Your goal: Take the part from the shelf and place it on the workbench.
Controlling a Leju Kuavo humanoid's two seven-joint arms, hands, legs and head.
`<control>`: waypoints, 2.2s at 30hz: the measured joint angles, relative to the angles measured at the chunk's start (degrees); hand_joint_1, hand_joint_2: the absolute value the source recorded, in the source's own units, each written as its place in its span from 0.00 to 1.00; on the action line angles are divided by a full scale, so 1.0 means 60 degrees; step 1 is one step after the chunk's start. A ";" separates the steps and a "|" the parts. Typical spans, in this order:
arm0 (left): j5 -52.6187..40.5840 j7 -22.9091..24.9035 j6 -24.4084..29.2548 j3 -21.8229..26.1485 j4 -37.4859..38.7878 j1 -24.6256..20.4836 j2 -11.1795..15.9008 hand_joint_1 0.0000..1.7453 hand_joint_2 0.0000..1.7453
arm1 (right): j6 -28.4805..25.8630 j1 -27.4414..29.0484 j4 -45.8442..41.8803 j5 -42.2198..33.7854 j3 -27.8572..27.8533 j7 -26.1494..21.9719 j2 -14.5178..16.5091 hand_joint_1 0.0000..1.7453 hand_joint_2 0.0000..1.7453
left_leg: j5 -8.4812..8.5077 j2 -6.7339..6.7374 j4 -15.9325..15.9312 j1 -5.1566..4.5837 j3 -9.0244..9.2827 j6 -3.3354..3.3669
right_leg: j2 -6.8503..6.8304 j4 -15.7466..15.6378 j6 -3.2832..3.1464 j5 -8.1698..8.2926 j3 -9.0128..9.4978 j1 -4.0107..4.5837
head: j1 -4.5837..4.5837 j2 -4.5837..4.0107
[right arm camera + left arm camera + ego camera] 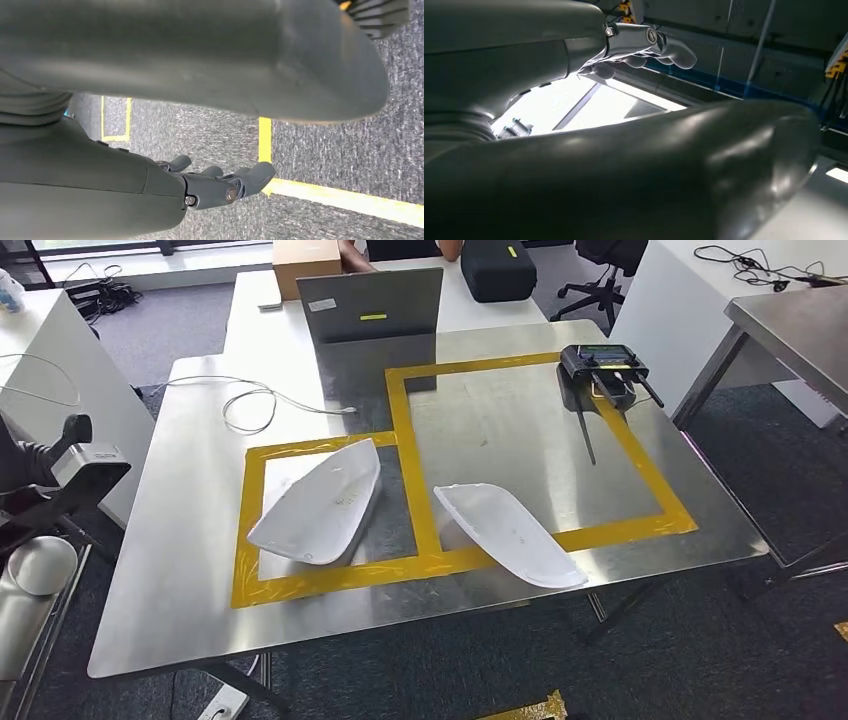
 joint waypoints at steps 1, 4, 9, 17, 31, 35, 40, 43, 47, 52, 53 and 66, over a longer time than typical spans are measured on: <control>-0.0281 0.0178 0.0155 0.0084 -0.0424 0.0297 0.0052 0.00 0.00 | 0.0010 0.0002 0.0000 -0.0026 -0.0009 -0.0043 -0.0002 0.00 0.00 | -0.0004 0.0008 0.0039 0.0006 -0.0033 -0.0010 | -0.0002 -0.0038 0.0009 0.0122 0.0046 -0.0006 | -0.0001 0.0000; -0.0852 0.0450 0.0434 0.0475 -0.1601 0.0956 0.0183 0.00 0.00 | 0.0007 0.0001 0.0003 -0.0167 -0.0056 -0.0095 -0.0004 0.00 0.00 | -0.0031 0.0038 0.0219 0.0028 -0.0171 -0.0115 | -0.0060 -0.1686 0.0003 0.0889 0.0926 -0.0022 | 0.0000 0.0000; -0.1133 0.0499 0.0490 0.0992 -0.2750 0.1320 0.0247 0.00 0.00 | -0.0065 -0.0021 0.0015 -0.0305 -0.0156 -0.0031 0.0036 0.00 0.00 | 0.0036 0.0004 0.0342 0.0003 -0.0337 -0.0457 | -0.0033 -0.2348 -0.0338 0.1162 0.1054 0.0010 | -0.0010 0.0000; -0.1144 0.0528 0.0464 0.1217 -0.3215 0.1590 0.0318 0.00 0.00 | -0.0116 -0.0061 0.0025 -0.0313 -0.0252 -0.0011 0.0077 0.00 0.00 | -0.1458 -0.0328 0.2588 0.0062 -0.0721 -0.0668 | 0.0068 -0.2392 -0.0548 0.1832 0.0302 0.0012 | -0.0032 0.0000; -0.3039 0.1028 0.0745 0.1452 -0.4086 0.1869 -0.0001 0.00 0.00 | -0.0148 -0.0125 0.0036 -0.0701 -0.0513 -0.0128 0.0226 0.00 0.00 | -0.0033 -0.0258 0.0068 -0.0021 -0.0069 -0.0040 | 0.0084 0.0195 0.0089 0.0415 -0.0522 0.0007 | -0.0072 0.0000; -0.3625 0.1022 0.0951 0.1460 -0.4107 0.1961 -0.0366 0.00 0.00 | -0.0174 -0.0165 0.0035 -0.0765 -0.0610 -0.0216 0.0221 0.00 0.00 | 0.0311 -0.0231 0.0261 -0.0037 -0.0643 -0.0139 | 0.0039 -0.1462 -0.0038 0.0895 0.1106 0.0063 | -0.0071 0.0000; -0.3718 0.0575 0.1023 0.1968 -0.4145 0.2403 -0.0749 0.00 0.00 | -0.0263 -0.0165 0.0035 -0.0517 -0.0636 0.0031 0.0200 0.00 0.00 | 0.0575 -0.0196 0.0256 -0.0049 -0.0765 -0.0423 | 0.0038 -0.2528 -0.0385 0.0870 0.1572 0.0117 | -0.0051 0.0000; -0.3637 0.0300 0.1030 0.2576 -0.4179 0.2867 -0.0838 0.00 0.00 | -0.0351 -0.0129 0.0036 -0.0458 -0.0637 0.0221 0.0194 0.00 0.00 | -0.0489 -0.0304 0.1090 0.0012 -0.1034 -0.0611 | 0.0025 -0.2614 -0.0523 0.1227 0.1266 0.0055 | -0.0075 0.0000; -0.3193 -0.0033 0.1032 0.3360 -0.4168 0.3645 -0.0901 0.00 0.00 | -0.0407 -0.0113 0.0036 -0.0503 -0.0645 0.0311 0.0209 0.00 0.00 | -0.1141 -0.0323 0.2588 0.0098 -0.0982 -0.0739 | 0.0042 -0.2578 -0.0523 0.1679 0.0684 0.0030 | -0.0084 0.0000; -0.3125 0.0003 0.1034 0.4173 -0.4130 0.4479 -0.0952 0.00 0.00 | -0.0371 -0.0111 0.0037 -0.0451 -0.0686 0.0348 0.0362 0.00 0.00 | -0.0925 -0.0363 0.0362 0.0093 0.0846 -0.0675 | 0.0050 -0.2438 -0.0258 0.2158 0.0130 0.0005 | -0.0085 0.0000; -0.3257 0.0104 0.1035 0.4295 -0.4134 0.4698 -0.0979 0.00 0.00 | -0.0327 -0.0107 0.0038 -0.0364 -0.0674 0.0365 0.0401 0.00 0.00 | -0.0998 -0.0365 0.0170 0.0051 0.0916 -0.0586 | 0.0055 -0.2471 -0.0188 0.2248 0.0125 0.0005 | -0.0089 0.0000; -0.2886 0.0000 0.0880 0.5214 -0.2596 0.6431 -0.2173 0.00 0.00 | -0.0410 -0.0160 0.0040 -0.0392 -0.0778 -0.0111 0.0343 0.00 0.00 | 0.0374 -0.0250 0.0257 -0.0110 -0.0661 -0.0101 | 0.0036 -0.1779 -0.0248 0.0744 0.1558 0.0174 | -0.0118 0.0000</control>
